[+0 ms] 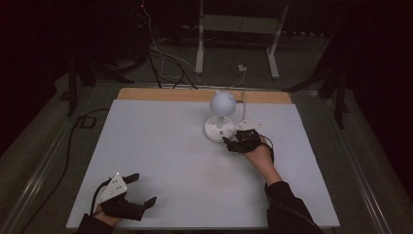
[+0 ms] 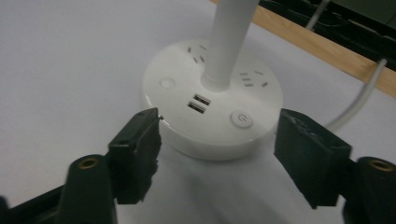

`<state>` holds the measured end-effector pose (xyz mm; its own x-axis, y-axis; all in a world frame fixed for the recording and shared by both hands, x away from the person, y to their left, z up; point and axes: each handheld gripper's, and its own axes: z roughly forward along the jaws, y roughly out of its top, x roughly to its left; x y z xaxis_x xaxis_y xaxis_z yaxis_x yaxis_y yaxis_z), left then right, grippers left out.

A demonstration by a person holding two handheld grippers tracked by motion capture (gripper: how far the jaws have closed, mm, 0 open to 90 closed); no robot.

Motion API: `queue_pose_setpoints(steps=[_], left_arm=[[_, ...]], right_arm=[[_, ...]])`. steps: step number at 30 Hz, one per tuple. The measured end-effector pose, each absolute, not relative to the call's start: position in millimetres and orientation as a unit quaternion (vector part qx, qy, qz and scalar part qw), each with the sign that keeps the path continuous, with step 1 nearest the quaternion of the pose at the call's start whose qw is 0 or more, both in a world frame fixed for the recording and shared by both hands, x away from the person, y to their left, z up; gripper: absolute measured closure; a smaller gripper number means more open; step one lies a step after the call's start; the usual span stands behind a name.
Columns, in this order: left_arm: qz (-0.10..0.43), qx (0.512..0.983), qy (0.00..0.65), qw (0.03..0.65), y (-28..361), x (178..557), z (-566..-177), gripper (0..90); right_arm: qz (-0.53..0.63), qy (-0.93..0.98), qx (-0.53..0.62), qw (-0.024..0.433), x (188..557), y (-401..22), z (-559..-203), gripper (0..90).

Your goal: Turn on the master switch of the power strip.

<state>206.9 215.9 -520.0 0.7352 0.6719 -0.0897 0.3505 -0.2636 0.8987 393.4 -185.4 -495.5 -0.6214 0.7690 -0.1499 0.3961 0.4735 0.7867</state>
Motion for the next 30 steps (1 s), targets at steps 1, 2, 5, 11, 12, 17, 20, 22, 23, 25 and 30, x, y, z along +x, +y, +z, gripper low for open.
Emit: queue_pose_setpoints(steps=[1, 2, 5, 11, 12, 17, 20, 22, 23, 25, 30], left_arm=[[0.158, 0.779, 0.328, 0.51, 216, 207, -520, 0.1], [0.157, 0.779, 0.328, 0.511, 216, 207, -520, 0.1], [0.157, 0.779, 0.328, 0.511, 216, 207, -520, 0.1], [0.155, 0.779, 0.329, 0.511, 216, 207, -520, 0.1], [0.155, 0.779, 0.329, 0.511, 216, 207, -520, 0.1], [0.154, 0.778, 0.331, 0.511, 216, 208, -521, 0.1], [0.154, 0.778, 0.33, 0.512, 216, 207, -521, 0.1], [0.154, 0.779, 0.33, 0.511, 216, 207, -521, 0.1], [0.154, 0.778, 0.33, 0.511, 216, 207, -521, 0.1], [0.155, 0.778, 0.331, 0.511, 216, 207, -520, 0.1], [0.154, 0.777, 0.331, 0.512, 216, 207, -520, 0.1]], right_arm=[[0.368, 0.821, 0.357, 0.252, 394, -185, -497, 32.6], [0.367, 0.821, 0.357, 0.253, 394, -185, -498, 33.6], [0.368, 0.818, 0.362, 0.256, 394, -185, -499, 41.5], [0.363, 0.809, 0.371, 0.276, 397, -184, -499, 55.8], [0.362, 0.809, 0.371, 0.278, 397, -183, -499, 56.8], [0.366, 0.804, 0.375, 0.281, 399, -184, -500, 66.1], [0.369, 0.801, 0.375, 0.284, 399, -184, -501, 70.1], [0.369, 0.8, 0.377, 0.285, 399, -184, -501, 72.4], [0.369, 0.8, 0.377, 0.287, 400, -183, -502, 76.3], [0.369, 0.8, 0.378, 0.285, 401, -183, -501, 77.0], [0.371, 0.797, 0.38, 0.289, 404, -181, -501, 87.6]])
